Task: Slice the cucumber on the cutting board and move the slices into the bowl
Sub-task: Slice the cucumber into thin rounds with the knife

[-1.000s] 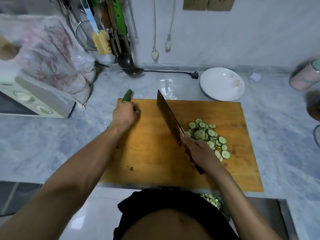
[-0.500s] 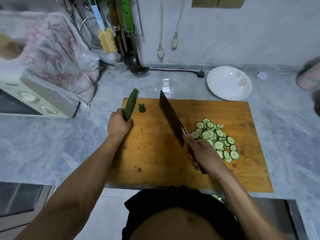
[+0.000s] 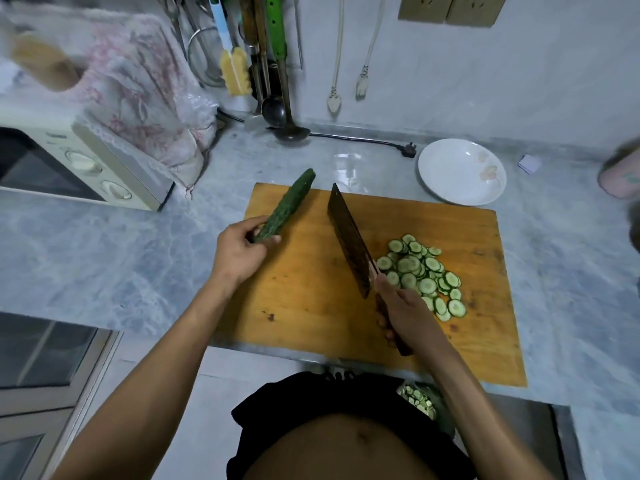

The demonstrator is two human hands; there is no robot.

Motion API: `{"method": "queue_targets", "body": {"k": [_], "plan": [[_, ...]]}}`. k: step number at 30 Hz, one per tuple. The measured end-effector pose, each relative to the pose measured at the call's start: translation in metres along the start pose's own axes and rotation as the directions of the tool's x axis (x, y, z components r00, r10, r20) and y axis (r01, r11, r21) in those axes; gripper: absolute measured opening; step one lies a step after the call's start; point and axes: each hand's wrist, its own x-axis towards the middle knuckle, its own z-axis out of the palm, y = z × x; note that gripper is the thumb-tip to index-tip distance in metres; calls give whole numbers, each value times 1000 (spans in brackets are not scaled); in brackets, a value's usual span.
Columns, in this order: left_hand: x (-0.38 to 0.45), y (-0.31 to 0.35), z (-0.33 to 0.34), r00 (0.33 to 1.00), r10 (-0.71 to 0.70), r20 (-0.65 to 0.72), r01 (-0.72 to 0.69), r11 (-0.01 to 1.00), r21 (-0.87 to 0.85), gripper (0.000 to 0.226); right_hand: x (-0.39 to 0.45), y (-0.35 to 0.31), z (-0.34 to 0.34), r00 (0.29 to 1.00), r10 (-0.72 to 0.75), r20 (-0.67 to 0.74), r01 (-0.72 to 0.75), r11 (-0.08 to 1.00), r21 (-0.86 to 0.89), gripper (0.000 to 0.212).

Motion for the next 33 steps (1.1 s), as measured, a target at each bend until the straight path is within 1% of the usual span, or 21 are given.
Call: {"method": "queue_targets", "body": {"k": [1, 2, 3, 4, 5, 6, 7, 8, 12, 14, 17, 21, 22, 25, 27, 28, 29, 30, 31, 32, 33], "plan": [[-3, 5, 3, 996, -85, -31, 81, 991, -108, 34, -3, 1, -2, 1000, 7, -5, -7, 1000, -2, 59], [-4, 12, 5, 978, -196, -69, 172, 951, -258, 26, -6, 2, -4, 1000, 9, -4, -9, 1000, -3, 59], [-3, 16, 6, 941, -323, -100, 252, 868, -427, 18, -10, 4, -7, 1000, 7, -4, -7, 1000, -3, 59], [-1, 18, 6, 882, -459, -104, 318, 745, -586, 11, -12, 6, -9, 1000, 4, -7, -4, 1000, -2, 58], [0, 18, 5, 817, -574, -58, 361, 586, -725, 7, -15, 8, -12, 1000, 2, -11, -2, 1000, 3, 58], [1, 17, 4, 764, -644, 26, 383, 420, -823, 8, -18, 11, -13, 1000, 1, -10, -1, 1000, 12, 57], [1, 13, 4, 732, -673, 106, 384, 279, -880, 9, -20, 13, -14, 1000, 3, -2, -3, 1000, 24, 57], [-2, 11, 5, 718, -677, 159, 377, 187, -907, 9, -23, 14, -15, 1000, 5, 8, -5, 999, 33, 58], [-26, 4, 16, 674, -704, 224, 344, 31, -939, 34, -29, 16, -14, 1000, -6, -4, 6, 999, 48, 57], [-35, -3, 19, 637, -730, 247, 314, -46, -948, 38, -31, 18, -12, 1000, -9, -10, 10, 999, 42, 57], [-39, -8, 26, 589, -773, 234, 258, -95, -962, 36, -31, 21, -10, 1000, -10, 2, 10, 999, 44, 58], [-44, -5, 30, 597, -772, 218, 268, -64, -961, 33, -28, 25, -7, 1000, 8, 1, -8, 999, 42, 58], [-45, -6, 30, 594, -777, 210, 300, -29, -954, 32, -27, 25, -7, 1000, 13, 0, -13, 999, 37, 58], [-51, -15, 24, 582, -793, 181, 460, 137, -877, 28, -24, 28, -9, 1000, 17, -5, -17, 1000, 0, 59], [-54, -27, 20, 559, -810, 176, 573, 224, -788, 21, -22, 28, -11, 1000, 10, -7, -10, 1000, -25, 60], [-58, -28, 17, 543, -819, 186, 642, 262, -721, 19, -21, 28, -13, 1000, 0, -5, 0, 999, -35, 61], [-61, -29, 16, 533, -823, 198, 711, 308, -632, 25, -20, 28, -14, 1000, -14, -3, 14, 999, -46, 61], [-64, -29, 15, 543, -816, 199, 756, 371, -540, 31, -19, 27, -15, 1000, -29, -2, 29, 998, -60, 60], [-67, -26, 15, 596, -788, 155, 749, 477, -459, 34, -19, 27, -16, 999, -42, 0, 42, 996, -76, 60], [-68, -21, 17, 696, -715, 72, 684, 628, -371, 33, -18, 27, -16, 999, -50, 0, 49, 995, -91, 60], [-68, -18, 20, 820, -572, -23, 550, 798, -246, 31, -17, 26, -16, 999, -51, -2, 51, 993, -103, 60]]}}
